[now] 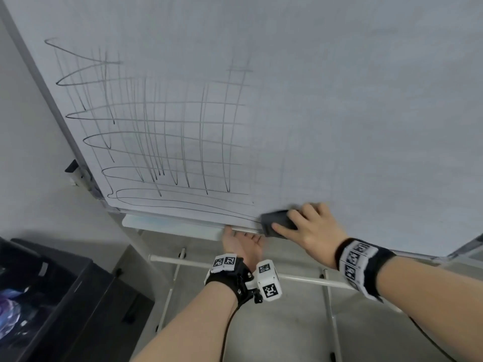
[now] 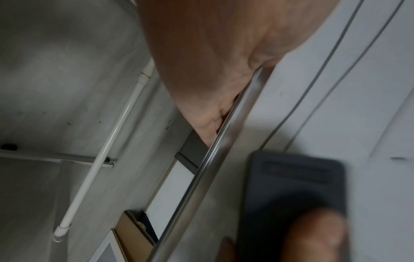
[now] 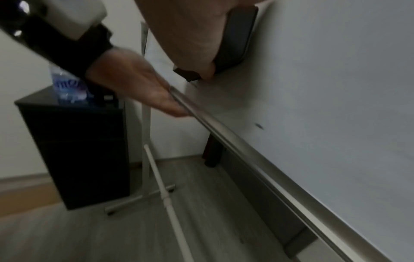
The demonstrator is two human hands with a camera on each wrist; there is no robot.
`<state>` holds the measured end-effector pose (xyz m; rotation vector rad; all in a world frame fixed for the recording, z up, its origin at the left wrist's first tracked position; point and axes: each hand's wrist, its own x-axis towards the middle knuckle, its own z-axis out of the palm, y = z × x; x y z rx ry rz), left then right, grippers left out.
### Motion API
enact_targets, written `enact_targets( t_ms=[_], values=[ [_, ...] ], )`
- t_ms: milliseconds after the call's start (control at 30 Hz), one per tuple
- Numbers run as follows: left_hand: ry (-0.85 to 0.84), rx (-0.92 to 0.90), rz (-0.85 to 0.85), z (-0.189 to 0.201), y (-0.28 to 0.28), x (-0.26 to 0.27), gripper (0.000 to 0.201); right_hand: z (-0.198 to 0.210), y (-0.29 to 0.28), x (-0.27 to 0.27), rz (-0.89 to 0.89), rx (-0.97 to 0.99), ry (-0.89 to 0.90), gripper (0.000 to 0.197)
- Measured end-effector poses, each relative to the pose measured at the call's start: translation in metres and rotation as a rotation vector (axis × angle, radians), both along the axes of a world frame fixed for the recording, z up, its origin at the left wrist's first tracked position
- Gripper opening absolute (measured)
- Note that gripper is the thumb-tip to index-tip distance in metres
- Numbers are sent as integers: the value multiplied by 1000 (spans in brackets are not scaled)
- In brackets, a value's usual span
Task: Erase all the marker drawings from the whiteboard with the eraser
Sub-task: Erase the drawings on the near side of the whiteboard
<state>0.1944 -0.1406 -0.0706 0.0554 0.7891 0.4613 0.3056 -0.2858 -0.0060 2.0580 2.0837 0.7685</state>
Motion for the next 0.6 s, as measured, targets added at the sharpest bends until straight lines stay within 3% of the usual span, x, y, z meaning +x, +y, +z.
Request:
enact_targets(
  t_ms=[67,133,300,367,467,600],
  values=[
    [-6,-4,-11,0,-2,-1,66,9,-10,10,30,-8,-44,56],
    [-2,-16,-35,0,0,0,69,42,-6,20,39,116,-57,59],
    [-5,-27,-32,0,6,2,70,201,47,27,-106,603,-19,44],
    [8,-15,-32,-1,5,3,70,230,66,22,-158,706,-9,42],
    [10,-10,-25,-2,4,2,69,185,75,10,-125,636,-5,46],
    [10,-6,-19,2,7,4,69,52,36,0,-99,170,75,69]
  ],
)
